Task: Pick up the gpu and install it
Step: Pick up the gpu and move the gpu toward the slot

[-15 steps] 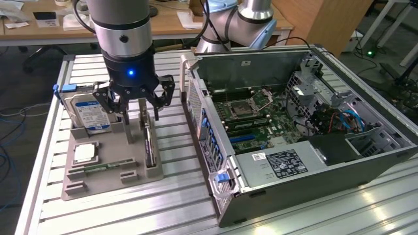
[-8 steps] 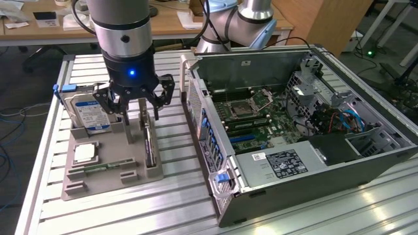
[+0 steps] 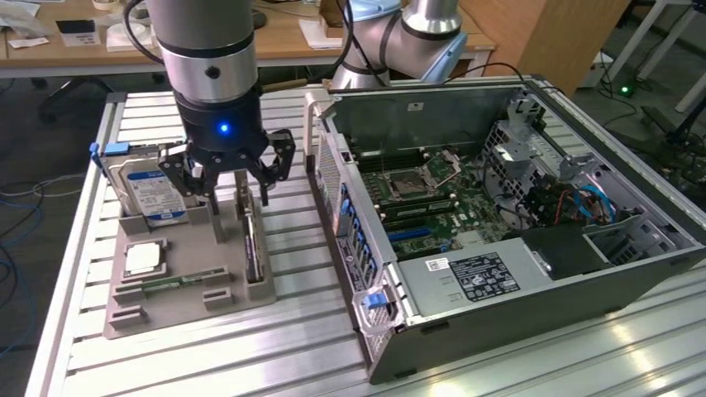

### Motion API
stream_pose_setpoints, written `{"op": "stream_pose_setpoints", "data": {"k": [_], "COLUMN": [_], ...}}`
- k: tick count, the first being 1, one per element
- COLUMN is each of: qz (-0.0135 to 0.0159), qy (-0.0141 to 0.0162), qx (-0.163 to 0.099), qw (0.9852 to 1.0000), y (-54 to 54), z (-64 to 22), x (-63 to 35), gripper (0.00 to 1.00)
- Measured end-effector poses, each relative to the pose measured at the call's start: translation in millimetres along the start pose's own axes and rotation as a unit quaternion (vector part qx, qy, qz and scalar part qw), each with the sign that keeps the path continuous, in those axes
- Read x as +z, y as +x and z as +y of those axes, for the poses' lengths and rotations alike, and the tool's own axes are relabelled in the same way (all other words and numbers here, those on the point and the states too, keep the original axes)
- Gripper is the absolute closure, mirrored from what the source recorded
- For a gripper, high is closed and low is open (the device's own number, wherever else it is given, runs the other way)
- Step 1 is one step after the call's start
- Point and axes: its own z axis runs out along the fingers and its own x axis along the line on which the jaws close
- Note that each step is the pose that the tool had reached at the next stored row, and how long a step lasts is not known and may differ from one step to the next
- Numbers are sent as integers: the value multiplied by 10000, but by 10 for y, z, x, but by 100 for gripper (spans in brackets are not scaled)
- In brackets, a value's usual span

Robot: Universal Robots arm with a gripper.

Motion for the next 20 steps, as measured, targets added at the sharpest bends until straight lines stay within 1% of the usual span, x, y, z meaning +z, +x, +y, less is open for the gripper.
{"op": "stream_pose_setpoints", "data": {"k": [3, 6, 10, 14, 20], "qz": [-1, 0, 0, 0, 0], "qy": [0, 0, 0, 1, 2], "qx": [0, 0, 0, 0, 0], "qw": [10000, 10000, 10000, 10000, 10000], "y": [0, 1, 1, 2, 2], "z": [0, -3, -3, -6, -6], "x": [9, 60, 70, 128, 135], "gripper": [35, 35, 35, 35, 35]}}
